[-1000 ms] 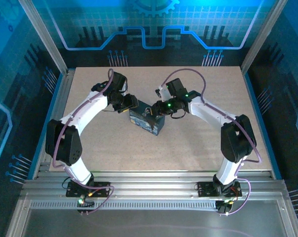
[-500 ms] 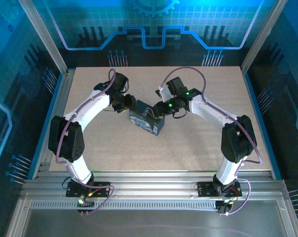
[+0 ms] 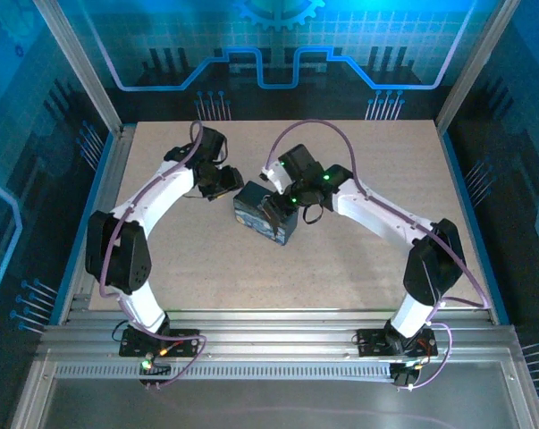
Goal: Unlock the padlock with the key
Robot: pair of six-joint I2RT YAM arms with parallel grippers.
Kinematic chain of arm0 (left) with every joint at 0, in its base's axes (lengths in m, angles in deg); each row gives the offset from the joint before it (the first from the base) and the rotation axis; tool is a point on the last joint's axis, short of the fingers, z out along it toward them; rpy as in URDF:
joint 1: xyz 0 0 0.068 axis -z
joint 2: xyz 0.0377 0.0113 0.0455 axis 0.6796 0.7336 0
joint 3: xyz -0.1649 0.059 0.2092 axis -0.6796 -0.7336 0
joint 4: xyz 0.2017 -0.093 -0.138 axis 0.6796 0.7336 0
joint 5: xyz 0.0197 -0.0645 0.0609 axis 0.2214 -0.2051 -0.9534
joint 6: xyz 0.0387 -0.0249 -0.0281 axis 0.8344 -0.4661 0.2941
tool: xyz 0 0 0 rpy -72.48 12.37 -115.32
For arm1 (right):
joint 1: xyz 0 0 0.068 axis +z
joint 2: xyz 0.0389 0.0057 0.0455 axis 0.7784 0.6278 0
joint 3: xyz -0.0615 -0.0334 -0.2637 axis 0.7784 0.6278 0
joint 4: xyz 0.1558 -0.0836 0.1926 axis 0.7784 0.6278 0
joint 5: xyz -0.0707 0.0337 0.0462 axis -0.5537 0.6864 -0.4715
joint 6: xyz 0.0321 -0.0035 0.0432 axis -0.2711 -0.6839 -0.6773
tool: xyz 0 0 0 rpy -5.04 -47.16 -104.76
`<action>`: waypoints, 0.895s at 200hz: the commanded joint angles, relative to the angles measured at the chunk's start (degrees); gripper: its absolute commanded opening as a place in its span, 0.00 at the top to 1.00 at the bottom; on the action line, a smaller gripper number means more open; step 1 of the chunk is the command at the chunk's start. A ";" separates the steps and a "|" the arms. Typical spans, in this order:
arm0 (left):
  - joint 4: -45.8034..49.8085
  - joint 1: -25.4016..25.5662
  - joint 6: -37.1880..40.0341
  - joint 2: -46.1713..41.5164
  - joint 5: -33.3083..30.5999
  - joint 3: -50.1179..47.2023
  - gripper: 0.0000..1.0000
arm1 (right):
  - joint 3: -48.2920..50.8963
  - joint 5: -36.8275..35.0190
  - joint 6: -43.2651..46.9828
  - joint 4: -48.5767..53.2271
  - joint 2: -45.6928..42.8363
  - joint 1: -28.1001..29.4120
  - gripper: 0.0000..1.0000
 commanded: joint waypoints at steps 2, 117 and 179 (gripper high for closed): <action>0.93 -1.13 0.04 -3.14 0.10 -0.62 0.47 | -2.71 -7.73 4.87 1.97 2.30 1.41 0.48; 0.04 -1.97 -0.39 -4.49 0.83 -2.75 0.48 | -3.99 -9.75 5.51 2.64 7.18 2.80 0.53; 0.20 -2.06 -0.25 -4.58 0.87 -2.84 0.48 | -4.95 -10.19 4.88 3.98 8.90 2.94 0.66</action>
